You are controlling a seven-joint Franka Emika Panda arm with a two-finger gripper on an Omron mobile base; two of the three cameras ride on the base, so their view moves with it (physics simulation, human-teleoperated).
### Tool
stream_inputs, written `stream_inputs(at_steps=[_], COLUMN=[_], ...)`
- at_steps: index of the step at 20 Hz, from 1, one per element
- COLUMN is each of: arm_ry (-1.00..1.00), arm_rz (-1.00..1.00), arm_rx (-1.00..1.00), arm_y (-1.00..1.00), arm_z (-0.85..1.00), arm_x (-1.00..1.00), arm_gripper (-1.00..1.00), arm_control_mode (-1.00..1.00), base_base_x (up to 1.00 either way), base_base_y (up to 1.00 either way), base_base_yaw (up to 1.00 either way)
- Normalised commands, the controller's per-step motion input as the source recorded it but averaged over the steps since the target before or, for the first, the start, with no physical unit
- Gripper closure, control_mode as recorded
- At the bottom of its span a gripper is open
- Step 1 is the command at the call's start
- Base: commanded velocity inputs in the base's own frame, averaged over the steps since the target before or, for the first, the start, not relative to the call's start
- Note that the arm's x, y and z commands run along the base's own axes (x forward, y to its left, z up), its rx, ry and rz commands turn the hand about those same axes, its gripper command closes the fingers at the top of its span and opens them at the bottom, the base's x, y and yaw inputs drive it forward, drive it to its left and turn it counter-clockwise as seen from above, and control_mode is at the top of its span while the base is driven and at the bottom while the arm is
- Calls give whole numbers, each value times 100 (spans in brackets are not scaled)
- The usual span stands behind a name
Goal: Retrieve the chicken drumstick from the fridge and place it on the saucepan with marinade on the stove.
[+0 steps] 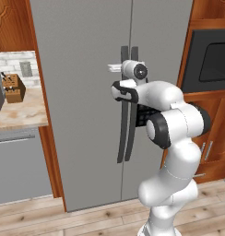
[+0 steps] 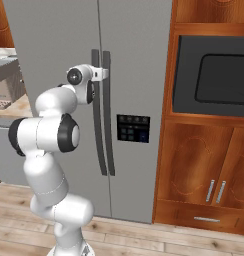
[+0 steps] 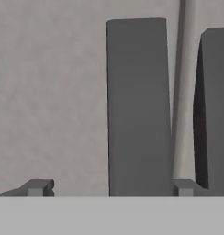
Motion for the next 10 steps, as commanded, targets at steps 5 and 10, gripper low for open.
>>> stream_inputs(at_steps=[5,10], arm_ry=[0,0], arm_rz=[0,0], arm_rx=[0,0], arm_y=[-1,0], arm_z=[0,0], arm_x=[9,0], arm_gripper=[-100,-100], arm_control_mode=[-100,-100], base_base_x=[0,0], base_base_y=[0,0], base_base_yaw=[0,0])
